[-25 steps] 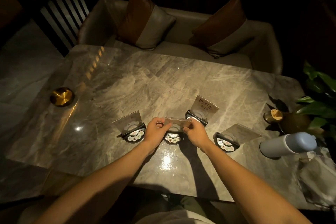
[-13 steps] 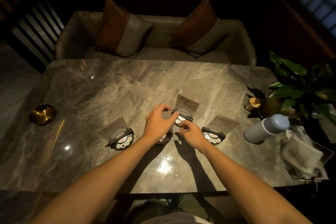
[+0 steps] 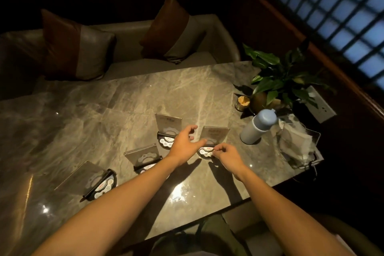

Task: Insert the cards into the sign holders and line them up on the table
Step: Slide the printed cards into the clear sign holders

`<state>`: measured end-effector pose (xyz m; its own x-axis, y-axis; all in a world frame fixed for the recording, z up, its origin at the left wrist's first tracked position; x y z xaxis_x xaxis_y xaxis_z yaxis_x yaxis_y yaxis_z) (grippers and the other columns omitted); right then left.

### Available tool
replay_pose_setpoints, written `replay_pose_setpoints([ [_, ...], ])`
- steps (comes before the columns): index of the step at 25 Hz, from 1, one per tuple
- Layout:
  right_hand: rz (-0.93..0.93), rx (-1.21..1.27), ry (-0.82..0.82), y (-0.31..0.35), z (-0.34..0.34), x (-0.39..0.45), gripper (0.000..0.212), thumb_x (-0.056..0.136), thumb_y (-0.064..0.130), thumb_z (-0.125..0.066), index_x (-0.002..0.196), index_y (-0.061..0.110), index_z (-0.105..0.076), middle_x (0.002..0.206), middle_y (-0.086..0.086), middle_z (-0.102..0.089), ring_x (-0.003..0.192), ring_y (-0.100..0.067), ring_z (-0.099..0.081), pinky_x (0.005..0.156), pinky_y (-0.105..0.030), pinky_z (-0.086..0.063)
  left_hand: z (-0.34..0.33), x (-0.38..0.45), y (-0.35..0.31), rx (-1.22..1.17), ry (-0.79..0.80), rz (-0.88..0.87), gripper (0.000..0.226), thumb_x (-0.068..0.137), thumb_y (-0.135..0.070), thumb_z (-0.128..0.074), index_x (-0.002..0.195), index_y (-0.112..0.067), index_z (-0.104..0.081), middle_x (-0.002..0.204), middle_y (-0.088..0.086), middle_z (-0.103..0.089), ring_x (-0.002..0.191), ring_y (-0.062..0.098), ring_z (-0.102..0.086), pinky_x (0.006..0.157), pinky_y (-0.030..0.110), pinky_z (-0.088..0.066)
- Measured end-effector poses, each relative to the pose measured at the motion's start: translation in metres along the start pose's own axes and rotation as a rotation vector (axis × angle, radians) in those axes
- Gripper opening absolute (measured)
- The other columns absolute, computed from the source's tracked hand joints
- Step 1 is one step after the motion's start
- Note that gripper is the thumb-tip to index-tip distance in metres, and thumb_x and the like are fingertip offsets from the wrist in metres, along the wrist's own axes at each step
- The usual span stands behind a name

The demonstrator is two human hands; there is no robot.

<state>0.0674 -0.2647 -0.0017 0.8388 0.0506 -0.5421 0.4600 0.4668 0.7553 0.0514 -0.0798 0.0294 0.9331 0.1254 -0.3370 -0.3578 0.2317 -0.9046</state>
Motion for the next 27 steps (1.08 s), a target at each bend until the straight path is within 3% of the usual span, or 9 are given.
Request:
replay_pose_setpoints([
  [3, -0.023, 0.049, -0.071, -0.004, 0.018, 0.007, 0.021, 0.091, 0.003, -0.063, 0.11, 0.01, -0.061, 0.099, -0.018, -0.07, 0.084, -0.027, -0.065, 0.083, -0.052, -0.056, -0.014, 0.013, 0.002, -0.018, 0.013, 0.062, 0.063, 0.081, -0.032, -0.079, 0.137, -0.023, -0.052, 0.129, 0.0, -0.056, 0.107, 0.018, -0.062, 0.091, 0.046, -0.058],
  [7, 0.018, 0.038, -0.046, -0.001, 0.026, 0.017, 0.064, 0.089, -0.003, -0.066, 0.148, 0.014, -0.045, 0.125, 0.001, -0.049, 0.123, -0.02, -0.053, 0.1, -0.035, -0.05, -0.028, 0.031, 0.01, -0.013, 0.005, 0.103, 0.056, 0.081, -0.021, -0.079, 0.132, -0.02, -0.057, 0.122, 0.002, -0.061, 0.104, 0.02, -0.068, 0.097, 0.042, -0.054],
  [10, 0.062, 0.075, -0.011, 0.002, 0.026, 0.027, 0.061, 0.088, -0.015, -0.062, 0.142, 0.01, -0.049, 0.123, 0.002, -0.055, 0.116, -0.013, -0.051, 0.079, -0.006, -0.047, -0.035, 0.04, 0.016, 0.005, 0.014, 0.112, 0.049, 0.081, -0.015, -0.078, 0.126, -0.016, -0.061, 0.117, 0.002, -0.067, 0.097, 0.012, -0.068, 0.093, 0.03, -0.055],
  [12, 0.069, 0.103, -0.004, 0.001, 0.026, 0.038, 0.057, 0.087, -0.018, -0.06, 0.136, 0.009, -0.054, 0.118, 0.0, -0.061, 0.112, -0.015, -0.057, 0.068, -0.002, -0.047, -0.038, 0.047, 0.02, 0.019, 0.016, 0.135, 0.044, 0.083, -0.007, -0.075, 0.125, -0.011, -0.061, 0.116, 0.005, -0.069, 0.086, 0.007, -0.069, 0.081, 0.021, -0.055],
  [16, 0.045, 0.085, -0.003, -0.005, 0.024, 0.05, 0.043, 0.089, -0.017, -0.058, 0.127, 0.004, -0.059, 0.106, -0.005, -0.069, 0.097, -0.016, -0.067, 0.064, -0.008, -0.051, -0.042, 0.059, 0.032, 0.096, -0.002, 0.159, 0.029, 0.085, -0.003, -0.072, 0.113, -0.004, -0.065, 0.098, 0.002, -0.069, 0.079, 0.006, -0.064, 0.064, 0.002, -0.046],
  [19, 0.048, 0.053, -0.048, -0.002, 0.027, 0.053, 0.023, 0.093, -0.008, -0.059, 0.113, 0.003, -0.065, 0.091, -0.007, -0.069, 0.079, -0.012, -0.063, 0.061, -0.01, -0.048, -0.042, 0.066, 0.039, 0.128, -0.01, 0.176, 0.015, 0.087, -0.01, -0.073, 0.1, -0.003, -0.07, 0.086, 0.001, -0.07, 0.075, 0.01, -0.062, 0.07, 0.016, -0.047],
  [21, 0.07, 0.03, -0.057, -0.001, 0.03, 0.057, 0.014, 0.095, 0.001, -0.061, 0.105, 0.009, -0.068, 0.098, -0.011, -0.073, 0.086, -0.017, -0.065, 0.068, -0.017, -0.051, -0.041, 0.068, 0.04, 0.136, -0.02, 0.173, 0.011, 0.088, -0.014, -0.073, 0.095, -0.006, -0.071, 0.084, 0.001, -0.07, 0.075, 0.012, -0.062, 0.072, 0.019, -0.047],
  [24, 0.08, 0.026, -0.046, 0.007, 0.035, 0.061, 0.009, 0.097, 0.012, -0.061, 0.099, 0.012, -0.069, 0.101, -0.007, -0.075, 0.093, -0.023, -0.071, 0.079, -0.034, -0.059, -0.037, 0.068, 0.027, 0.111, -0.034, 0.135, 0.009, 0.09, -0.013, -0.069, 0.097, -0.007, -0.071, 0.089, 0.0, -0.071, 0.08, 0.011, -0.064, 0.066, 0.006, -0.046],
  [27, 0.112, 0.031, -0.057, 0.03, 0.042, 0.059, 0.011, 0.1, 0.019, -0.059, 0.105, 0.016, -0.069, 0.103, 0.003, -0.075, 0.094, -0.017, -0.072, 0.083, -0.04, -0.062, -0.031, 0.071, 0.004, 0.058, -0.06, 0.08, 0.013, 0.093, -0.014, -0.065, 0.102, -0.006, -0.07, 0.095, 0.001, -0.072, 0.083, 0.01, -0.067, 0.063, 0.007, -0.05],
])
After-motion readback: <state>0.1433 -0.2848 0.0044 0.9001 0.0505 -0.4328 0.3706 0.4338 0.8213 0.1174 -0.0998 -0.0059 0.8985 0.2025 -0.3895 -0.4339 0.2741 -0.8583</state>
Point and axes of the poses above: each hand's wrist, its own x-axis towards the middle knuckle, its own z-axis out of the back of the hand, y = z × x, the point moved 4 cm from there along x, towards the middle knuckle
